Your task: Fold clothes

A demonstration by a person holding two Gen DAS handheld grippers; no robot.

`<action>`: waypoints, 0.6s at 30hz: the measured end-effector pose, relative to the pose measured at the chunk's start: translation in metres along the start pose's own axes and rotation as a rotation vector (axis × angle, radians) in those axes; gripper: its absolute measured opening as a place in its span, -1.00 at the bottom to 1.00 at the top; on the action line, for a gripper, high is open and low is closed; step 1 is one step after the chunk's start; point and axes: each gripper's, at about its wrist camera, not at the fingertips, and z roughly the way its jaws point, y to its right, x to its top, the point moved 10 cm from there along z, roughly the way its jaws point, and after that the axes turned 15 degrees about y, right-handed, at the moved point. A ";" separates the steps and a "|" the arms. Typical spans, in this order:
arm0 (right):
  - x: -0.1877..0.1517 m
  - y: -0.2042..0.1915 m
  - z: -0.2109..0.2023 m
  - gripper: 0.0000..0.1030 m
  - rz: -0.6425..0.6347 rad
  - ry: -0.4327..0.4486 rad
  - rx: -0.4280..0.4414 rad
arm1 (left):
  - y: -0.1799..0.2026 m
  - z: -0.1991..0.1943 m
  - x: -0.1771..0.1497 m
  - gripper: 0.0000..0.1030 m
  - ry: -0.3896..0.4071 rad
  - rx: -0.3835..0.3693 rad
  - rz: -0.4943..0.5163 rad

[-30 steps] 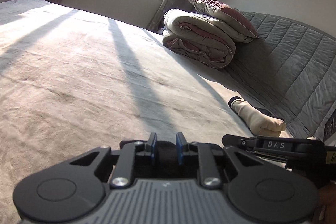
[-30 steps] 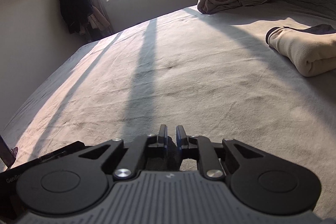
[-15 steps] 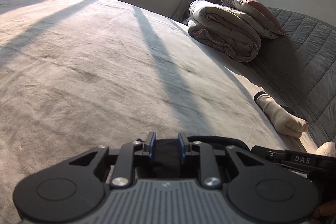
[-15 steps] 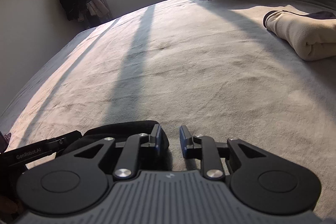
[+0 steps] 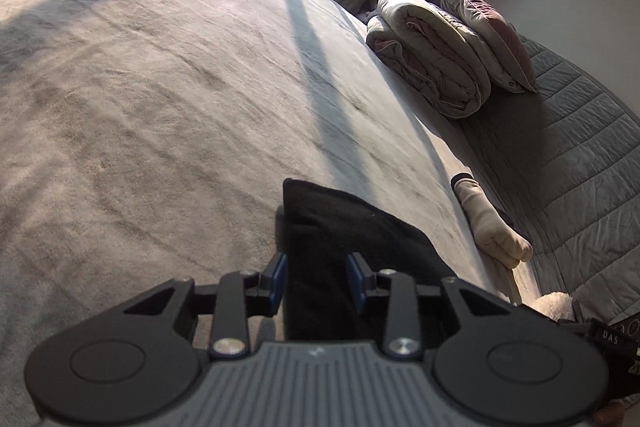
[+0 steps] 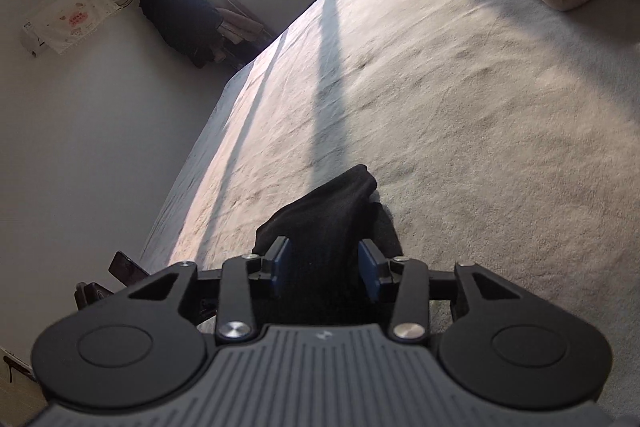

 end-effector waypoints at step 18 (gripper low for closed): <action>-0.025 0.001 0.012 -0.77 -0.044 -0.157 -0.084 | 0.015 0.001 -0.010 -0.21 -0.046 -0.045 -0.025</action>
